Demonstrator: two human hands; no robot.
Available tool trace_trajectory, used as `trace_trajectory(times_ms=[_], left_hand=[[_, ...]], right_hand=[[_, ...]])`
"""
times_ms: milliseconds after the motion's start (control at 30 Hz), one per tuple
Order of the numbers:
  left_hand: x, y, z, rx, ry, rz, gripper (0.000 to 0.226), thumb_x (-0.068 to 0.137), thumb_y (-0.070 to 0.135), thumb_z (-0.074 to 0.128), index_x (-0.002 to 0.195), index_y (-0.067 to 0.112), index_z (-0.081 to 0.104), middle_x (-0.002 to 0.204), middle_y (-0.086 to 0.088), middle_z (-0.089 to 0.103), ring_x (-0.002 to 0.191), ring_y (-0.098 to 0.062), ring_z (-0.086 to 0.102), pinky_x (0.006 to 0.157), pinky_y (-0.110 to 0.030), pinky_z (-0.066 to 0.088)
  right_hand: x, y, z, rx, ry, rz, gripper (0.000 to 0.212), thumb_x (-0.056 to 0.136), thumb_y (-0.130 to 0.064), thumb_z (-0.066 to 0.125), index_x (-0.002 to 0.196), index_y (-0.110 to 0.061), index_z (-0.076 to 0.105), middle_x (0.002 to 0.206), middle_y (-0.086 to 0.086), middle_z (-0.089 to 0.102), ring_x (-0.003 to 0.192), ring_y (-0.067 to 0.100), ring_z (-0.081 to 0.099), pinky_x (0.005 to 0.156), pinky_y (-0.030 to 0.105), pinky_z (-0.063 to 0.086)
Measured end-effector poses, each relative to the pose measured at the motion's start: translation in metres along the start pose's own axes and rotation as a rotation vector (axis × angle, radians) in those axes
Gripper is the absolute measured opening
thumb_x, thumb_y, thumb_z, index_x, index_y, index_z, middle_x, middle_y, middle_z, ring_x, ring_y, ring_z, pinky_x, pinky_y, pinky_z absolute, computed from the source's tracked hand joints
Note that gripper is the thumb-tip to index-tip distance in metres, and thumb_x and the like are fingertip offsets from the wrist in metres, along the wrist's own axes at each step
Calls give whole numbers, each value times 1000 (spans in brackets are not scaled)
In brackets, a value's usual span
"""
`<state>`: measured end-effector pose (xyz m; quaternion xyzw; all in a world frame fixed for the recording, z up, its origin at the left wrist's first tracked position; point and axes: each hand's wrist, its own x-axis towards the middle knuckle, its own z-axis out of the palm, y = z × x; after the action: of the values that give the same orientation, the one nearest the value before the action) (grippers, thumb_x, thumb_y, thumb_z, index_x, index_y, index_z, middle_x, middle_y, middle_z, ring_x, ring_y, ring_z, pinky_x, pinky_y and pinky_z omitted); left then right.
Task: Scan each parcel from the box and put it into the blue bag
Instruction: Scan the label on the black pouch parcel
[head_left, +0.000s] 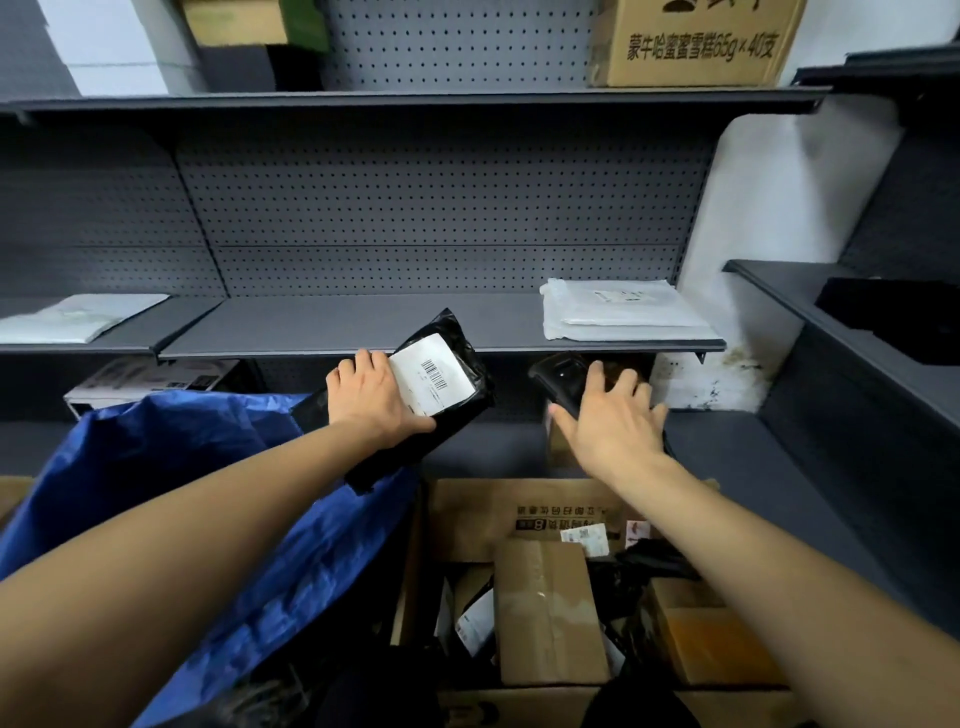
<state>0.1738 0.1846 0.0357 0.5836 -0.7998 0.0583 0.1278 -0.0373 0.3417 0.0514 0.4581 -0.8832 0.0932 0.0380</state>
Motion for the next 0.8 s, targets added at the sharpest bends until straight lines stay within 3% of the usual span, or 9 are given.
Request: trace_trajectory(times_ms=[800], left_hand=[[-38, -249, -45, -15, -99, -346, 117, 49, 68, 84, 135, 5, 36, 136, -13, 44, 129, -34, 39, 106, -45, 34]], right_hand=[[-9, -244, 15, 75, -14, -380, 82, 95, -67, 40, 155, -14, 23, 144, 21, 36, 131, 39, 38, 102, 51, 34]])
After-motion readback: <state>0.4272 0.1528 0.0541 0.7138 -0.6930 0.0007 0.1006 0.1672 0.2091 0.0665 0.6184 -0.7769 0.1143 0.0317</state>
